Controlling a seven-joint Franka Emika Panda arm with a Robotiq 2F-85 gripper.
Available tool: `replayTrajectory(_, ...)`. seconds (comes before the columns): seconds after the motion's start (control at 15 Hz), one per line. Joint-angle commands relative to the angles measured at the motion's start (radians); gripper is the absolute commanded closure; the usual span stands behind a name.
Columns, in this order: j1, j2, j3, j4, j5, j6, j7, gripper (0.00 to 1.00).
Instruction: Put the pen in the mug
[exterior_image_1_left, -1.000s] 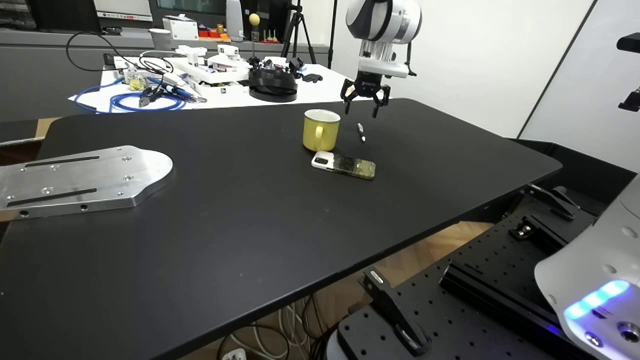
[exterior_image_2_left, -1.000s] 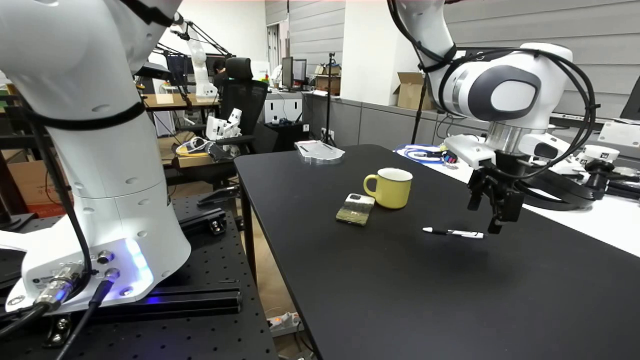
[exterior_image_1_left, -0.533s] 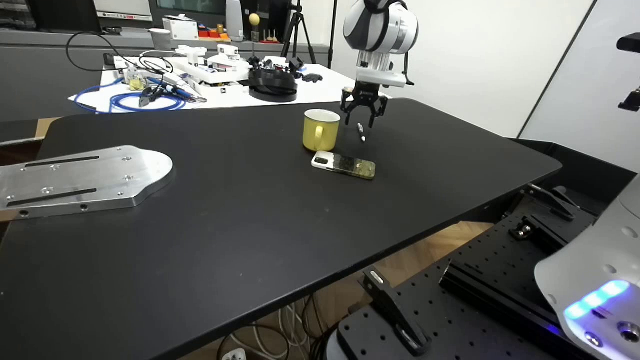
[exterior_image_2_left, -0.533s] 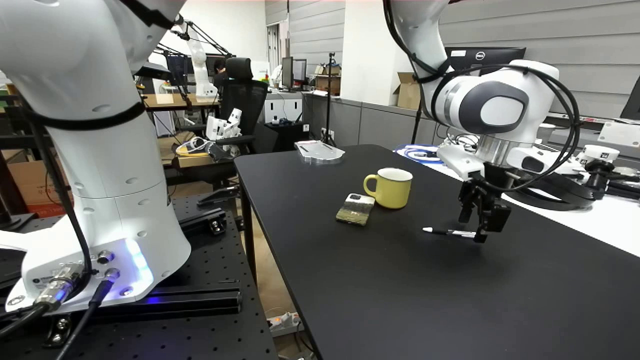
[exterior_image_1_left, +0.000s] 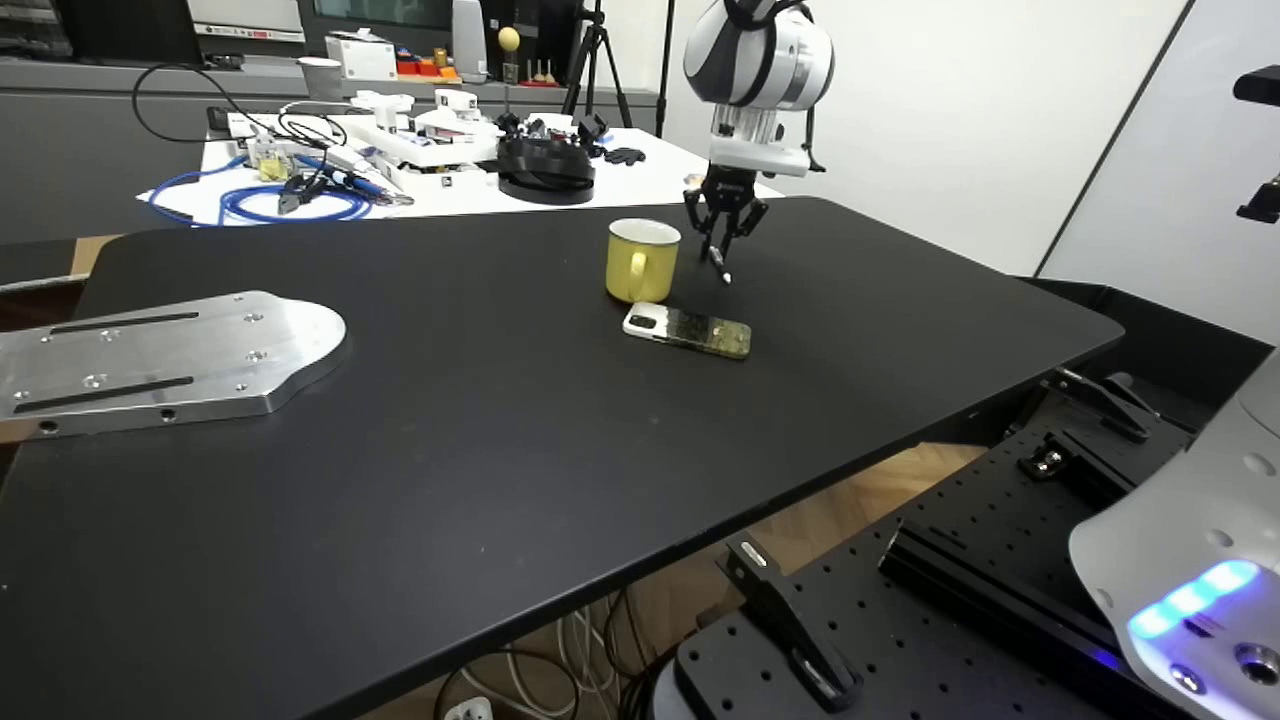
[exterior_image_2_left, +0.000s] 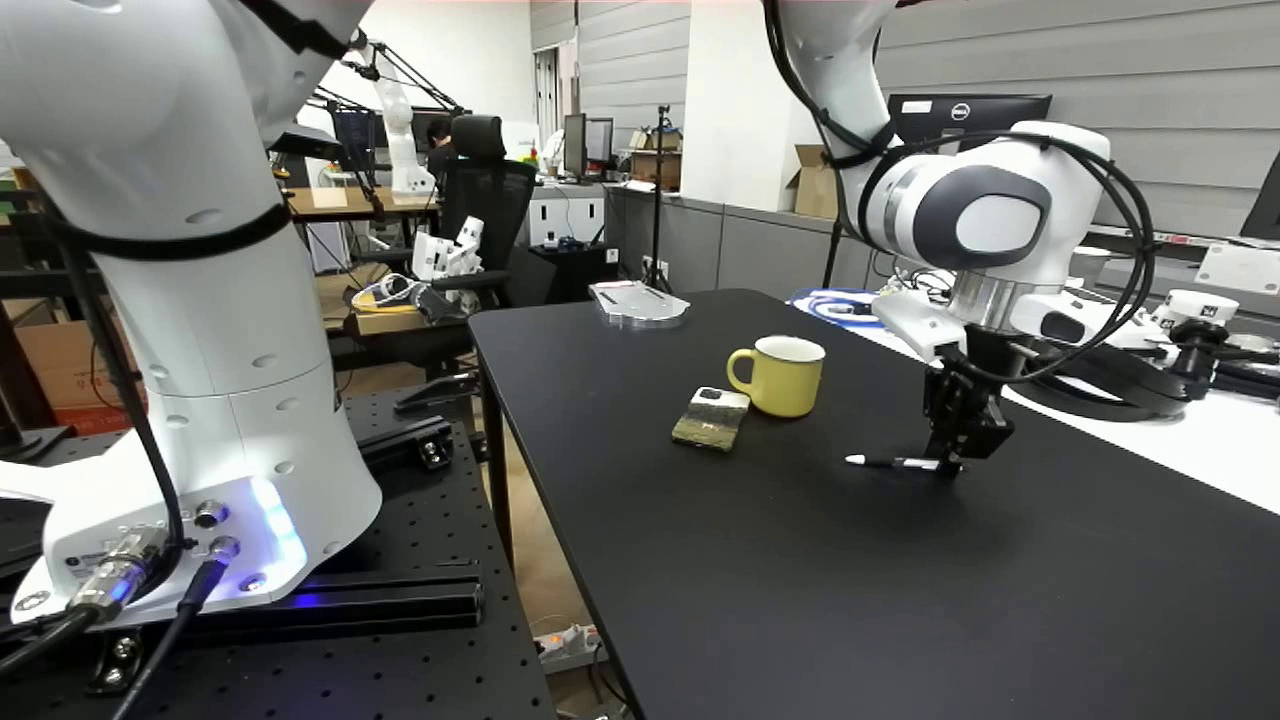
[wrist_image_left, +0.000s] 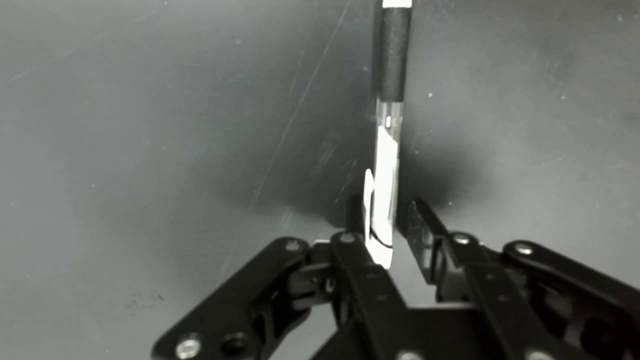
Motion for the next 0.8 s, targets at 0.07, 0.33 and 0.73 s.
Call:
replayTrajectory(0.07,0.006,-0.001,-0.011,-0.007,-0.009,0.012,0.046,1.00)
replayTrajectory(0.33,0.004,-0.023,-0.009,0.001,-0.002,-0.011,0.061,0.96)
replayTrajectory(0.73,-0.001,-0.103,0.003,-0.017,0.007,-0.030,0.053,0.96)
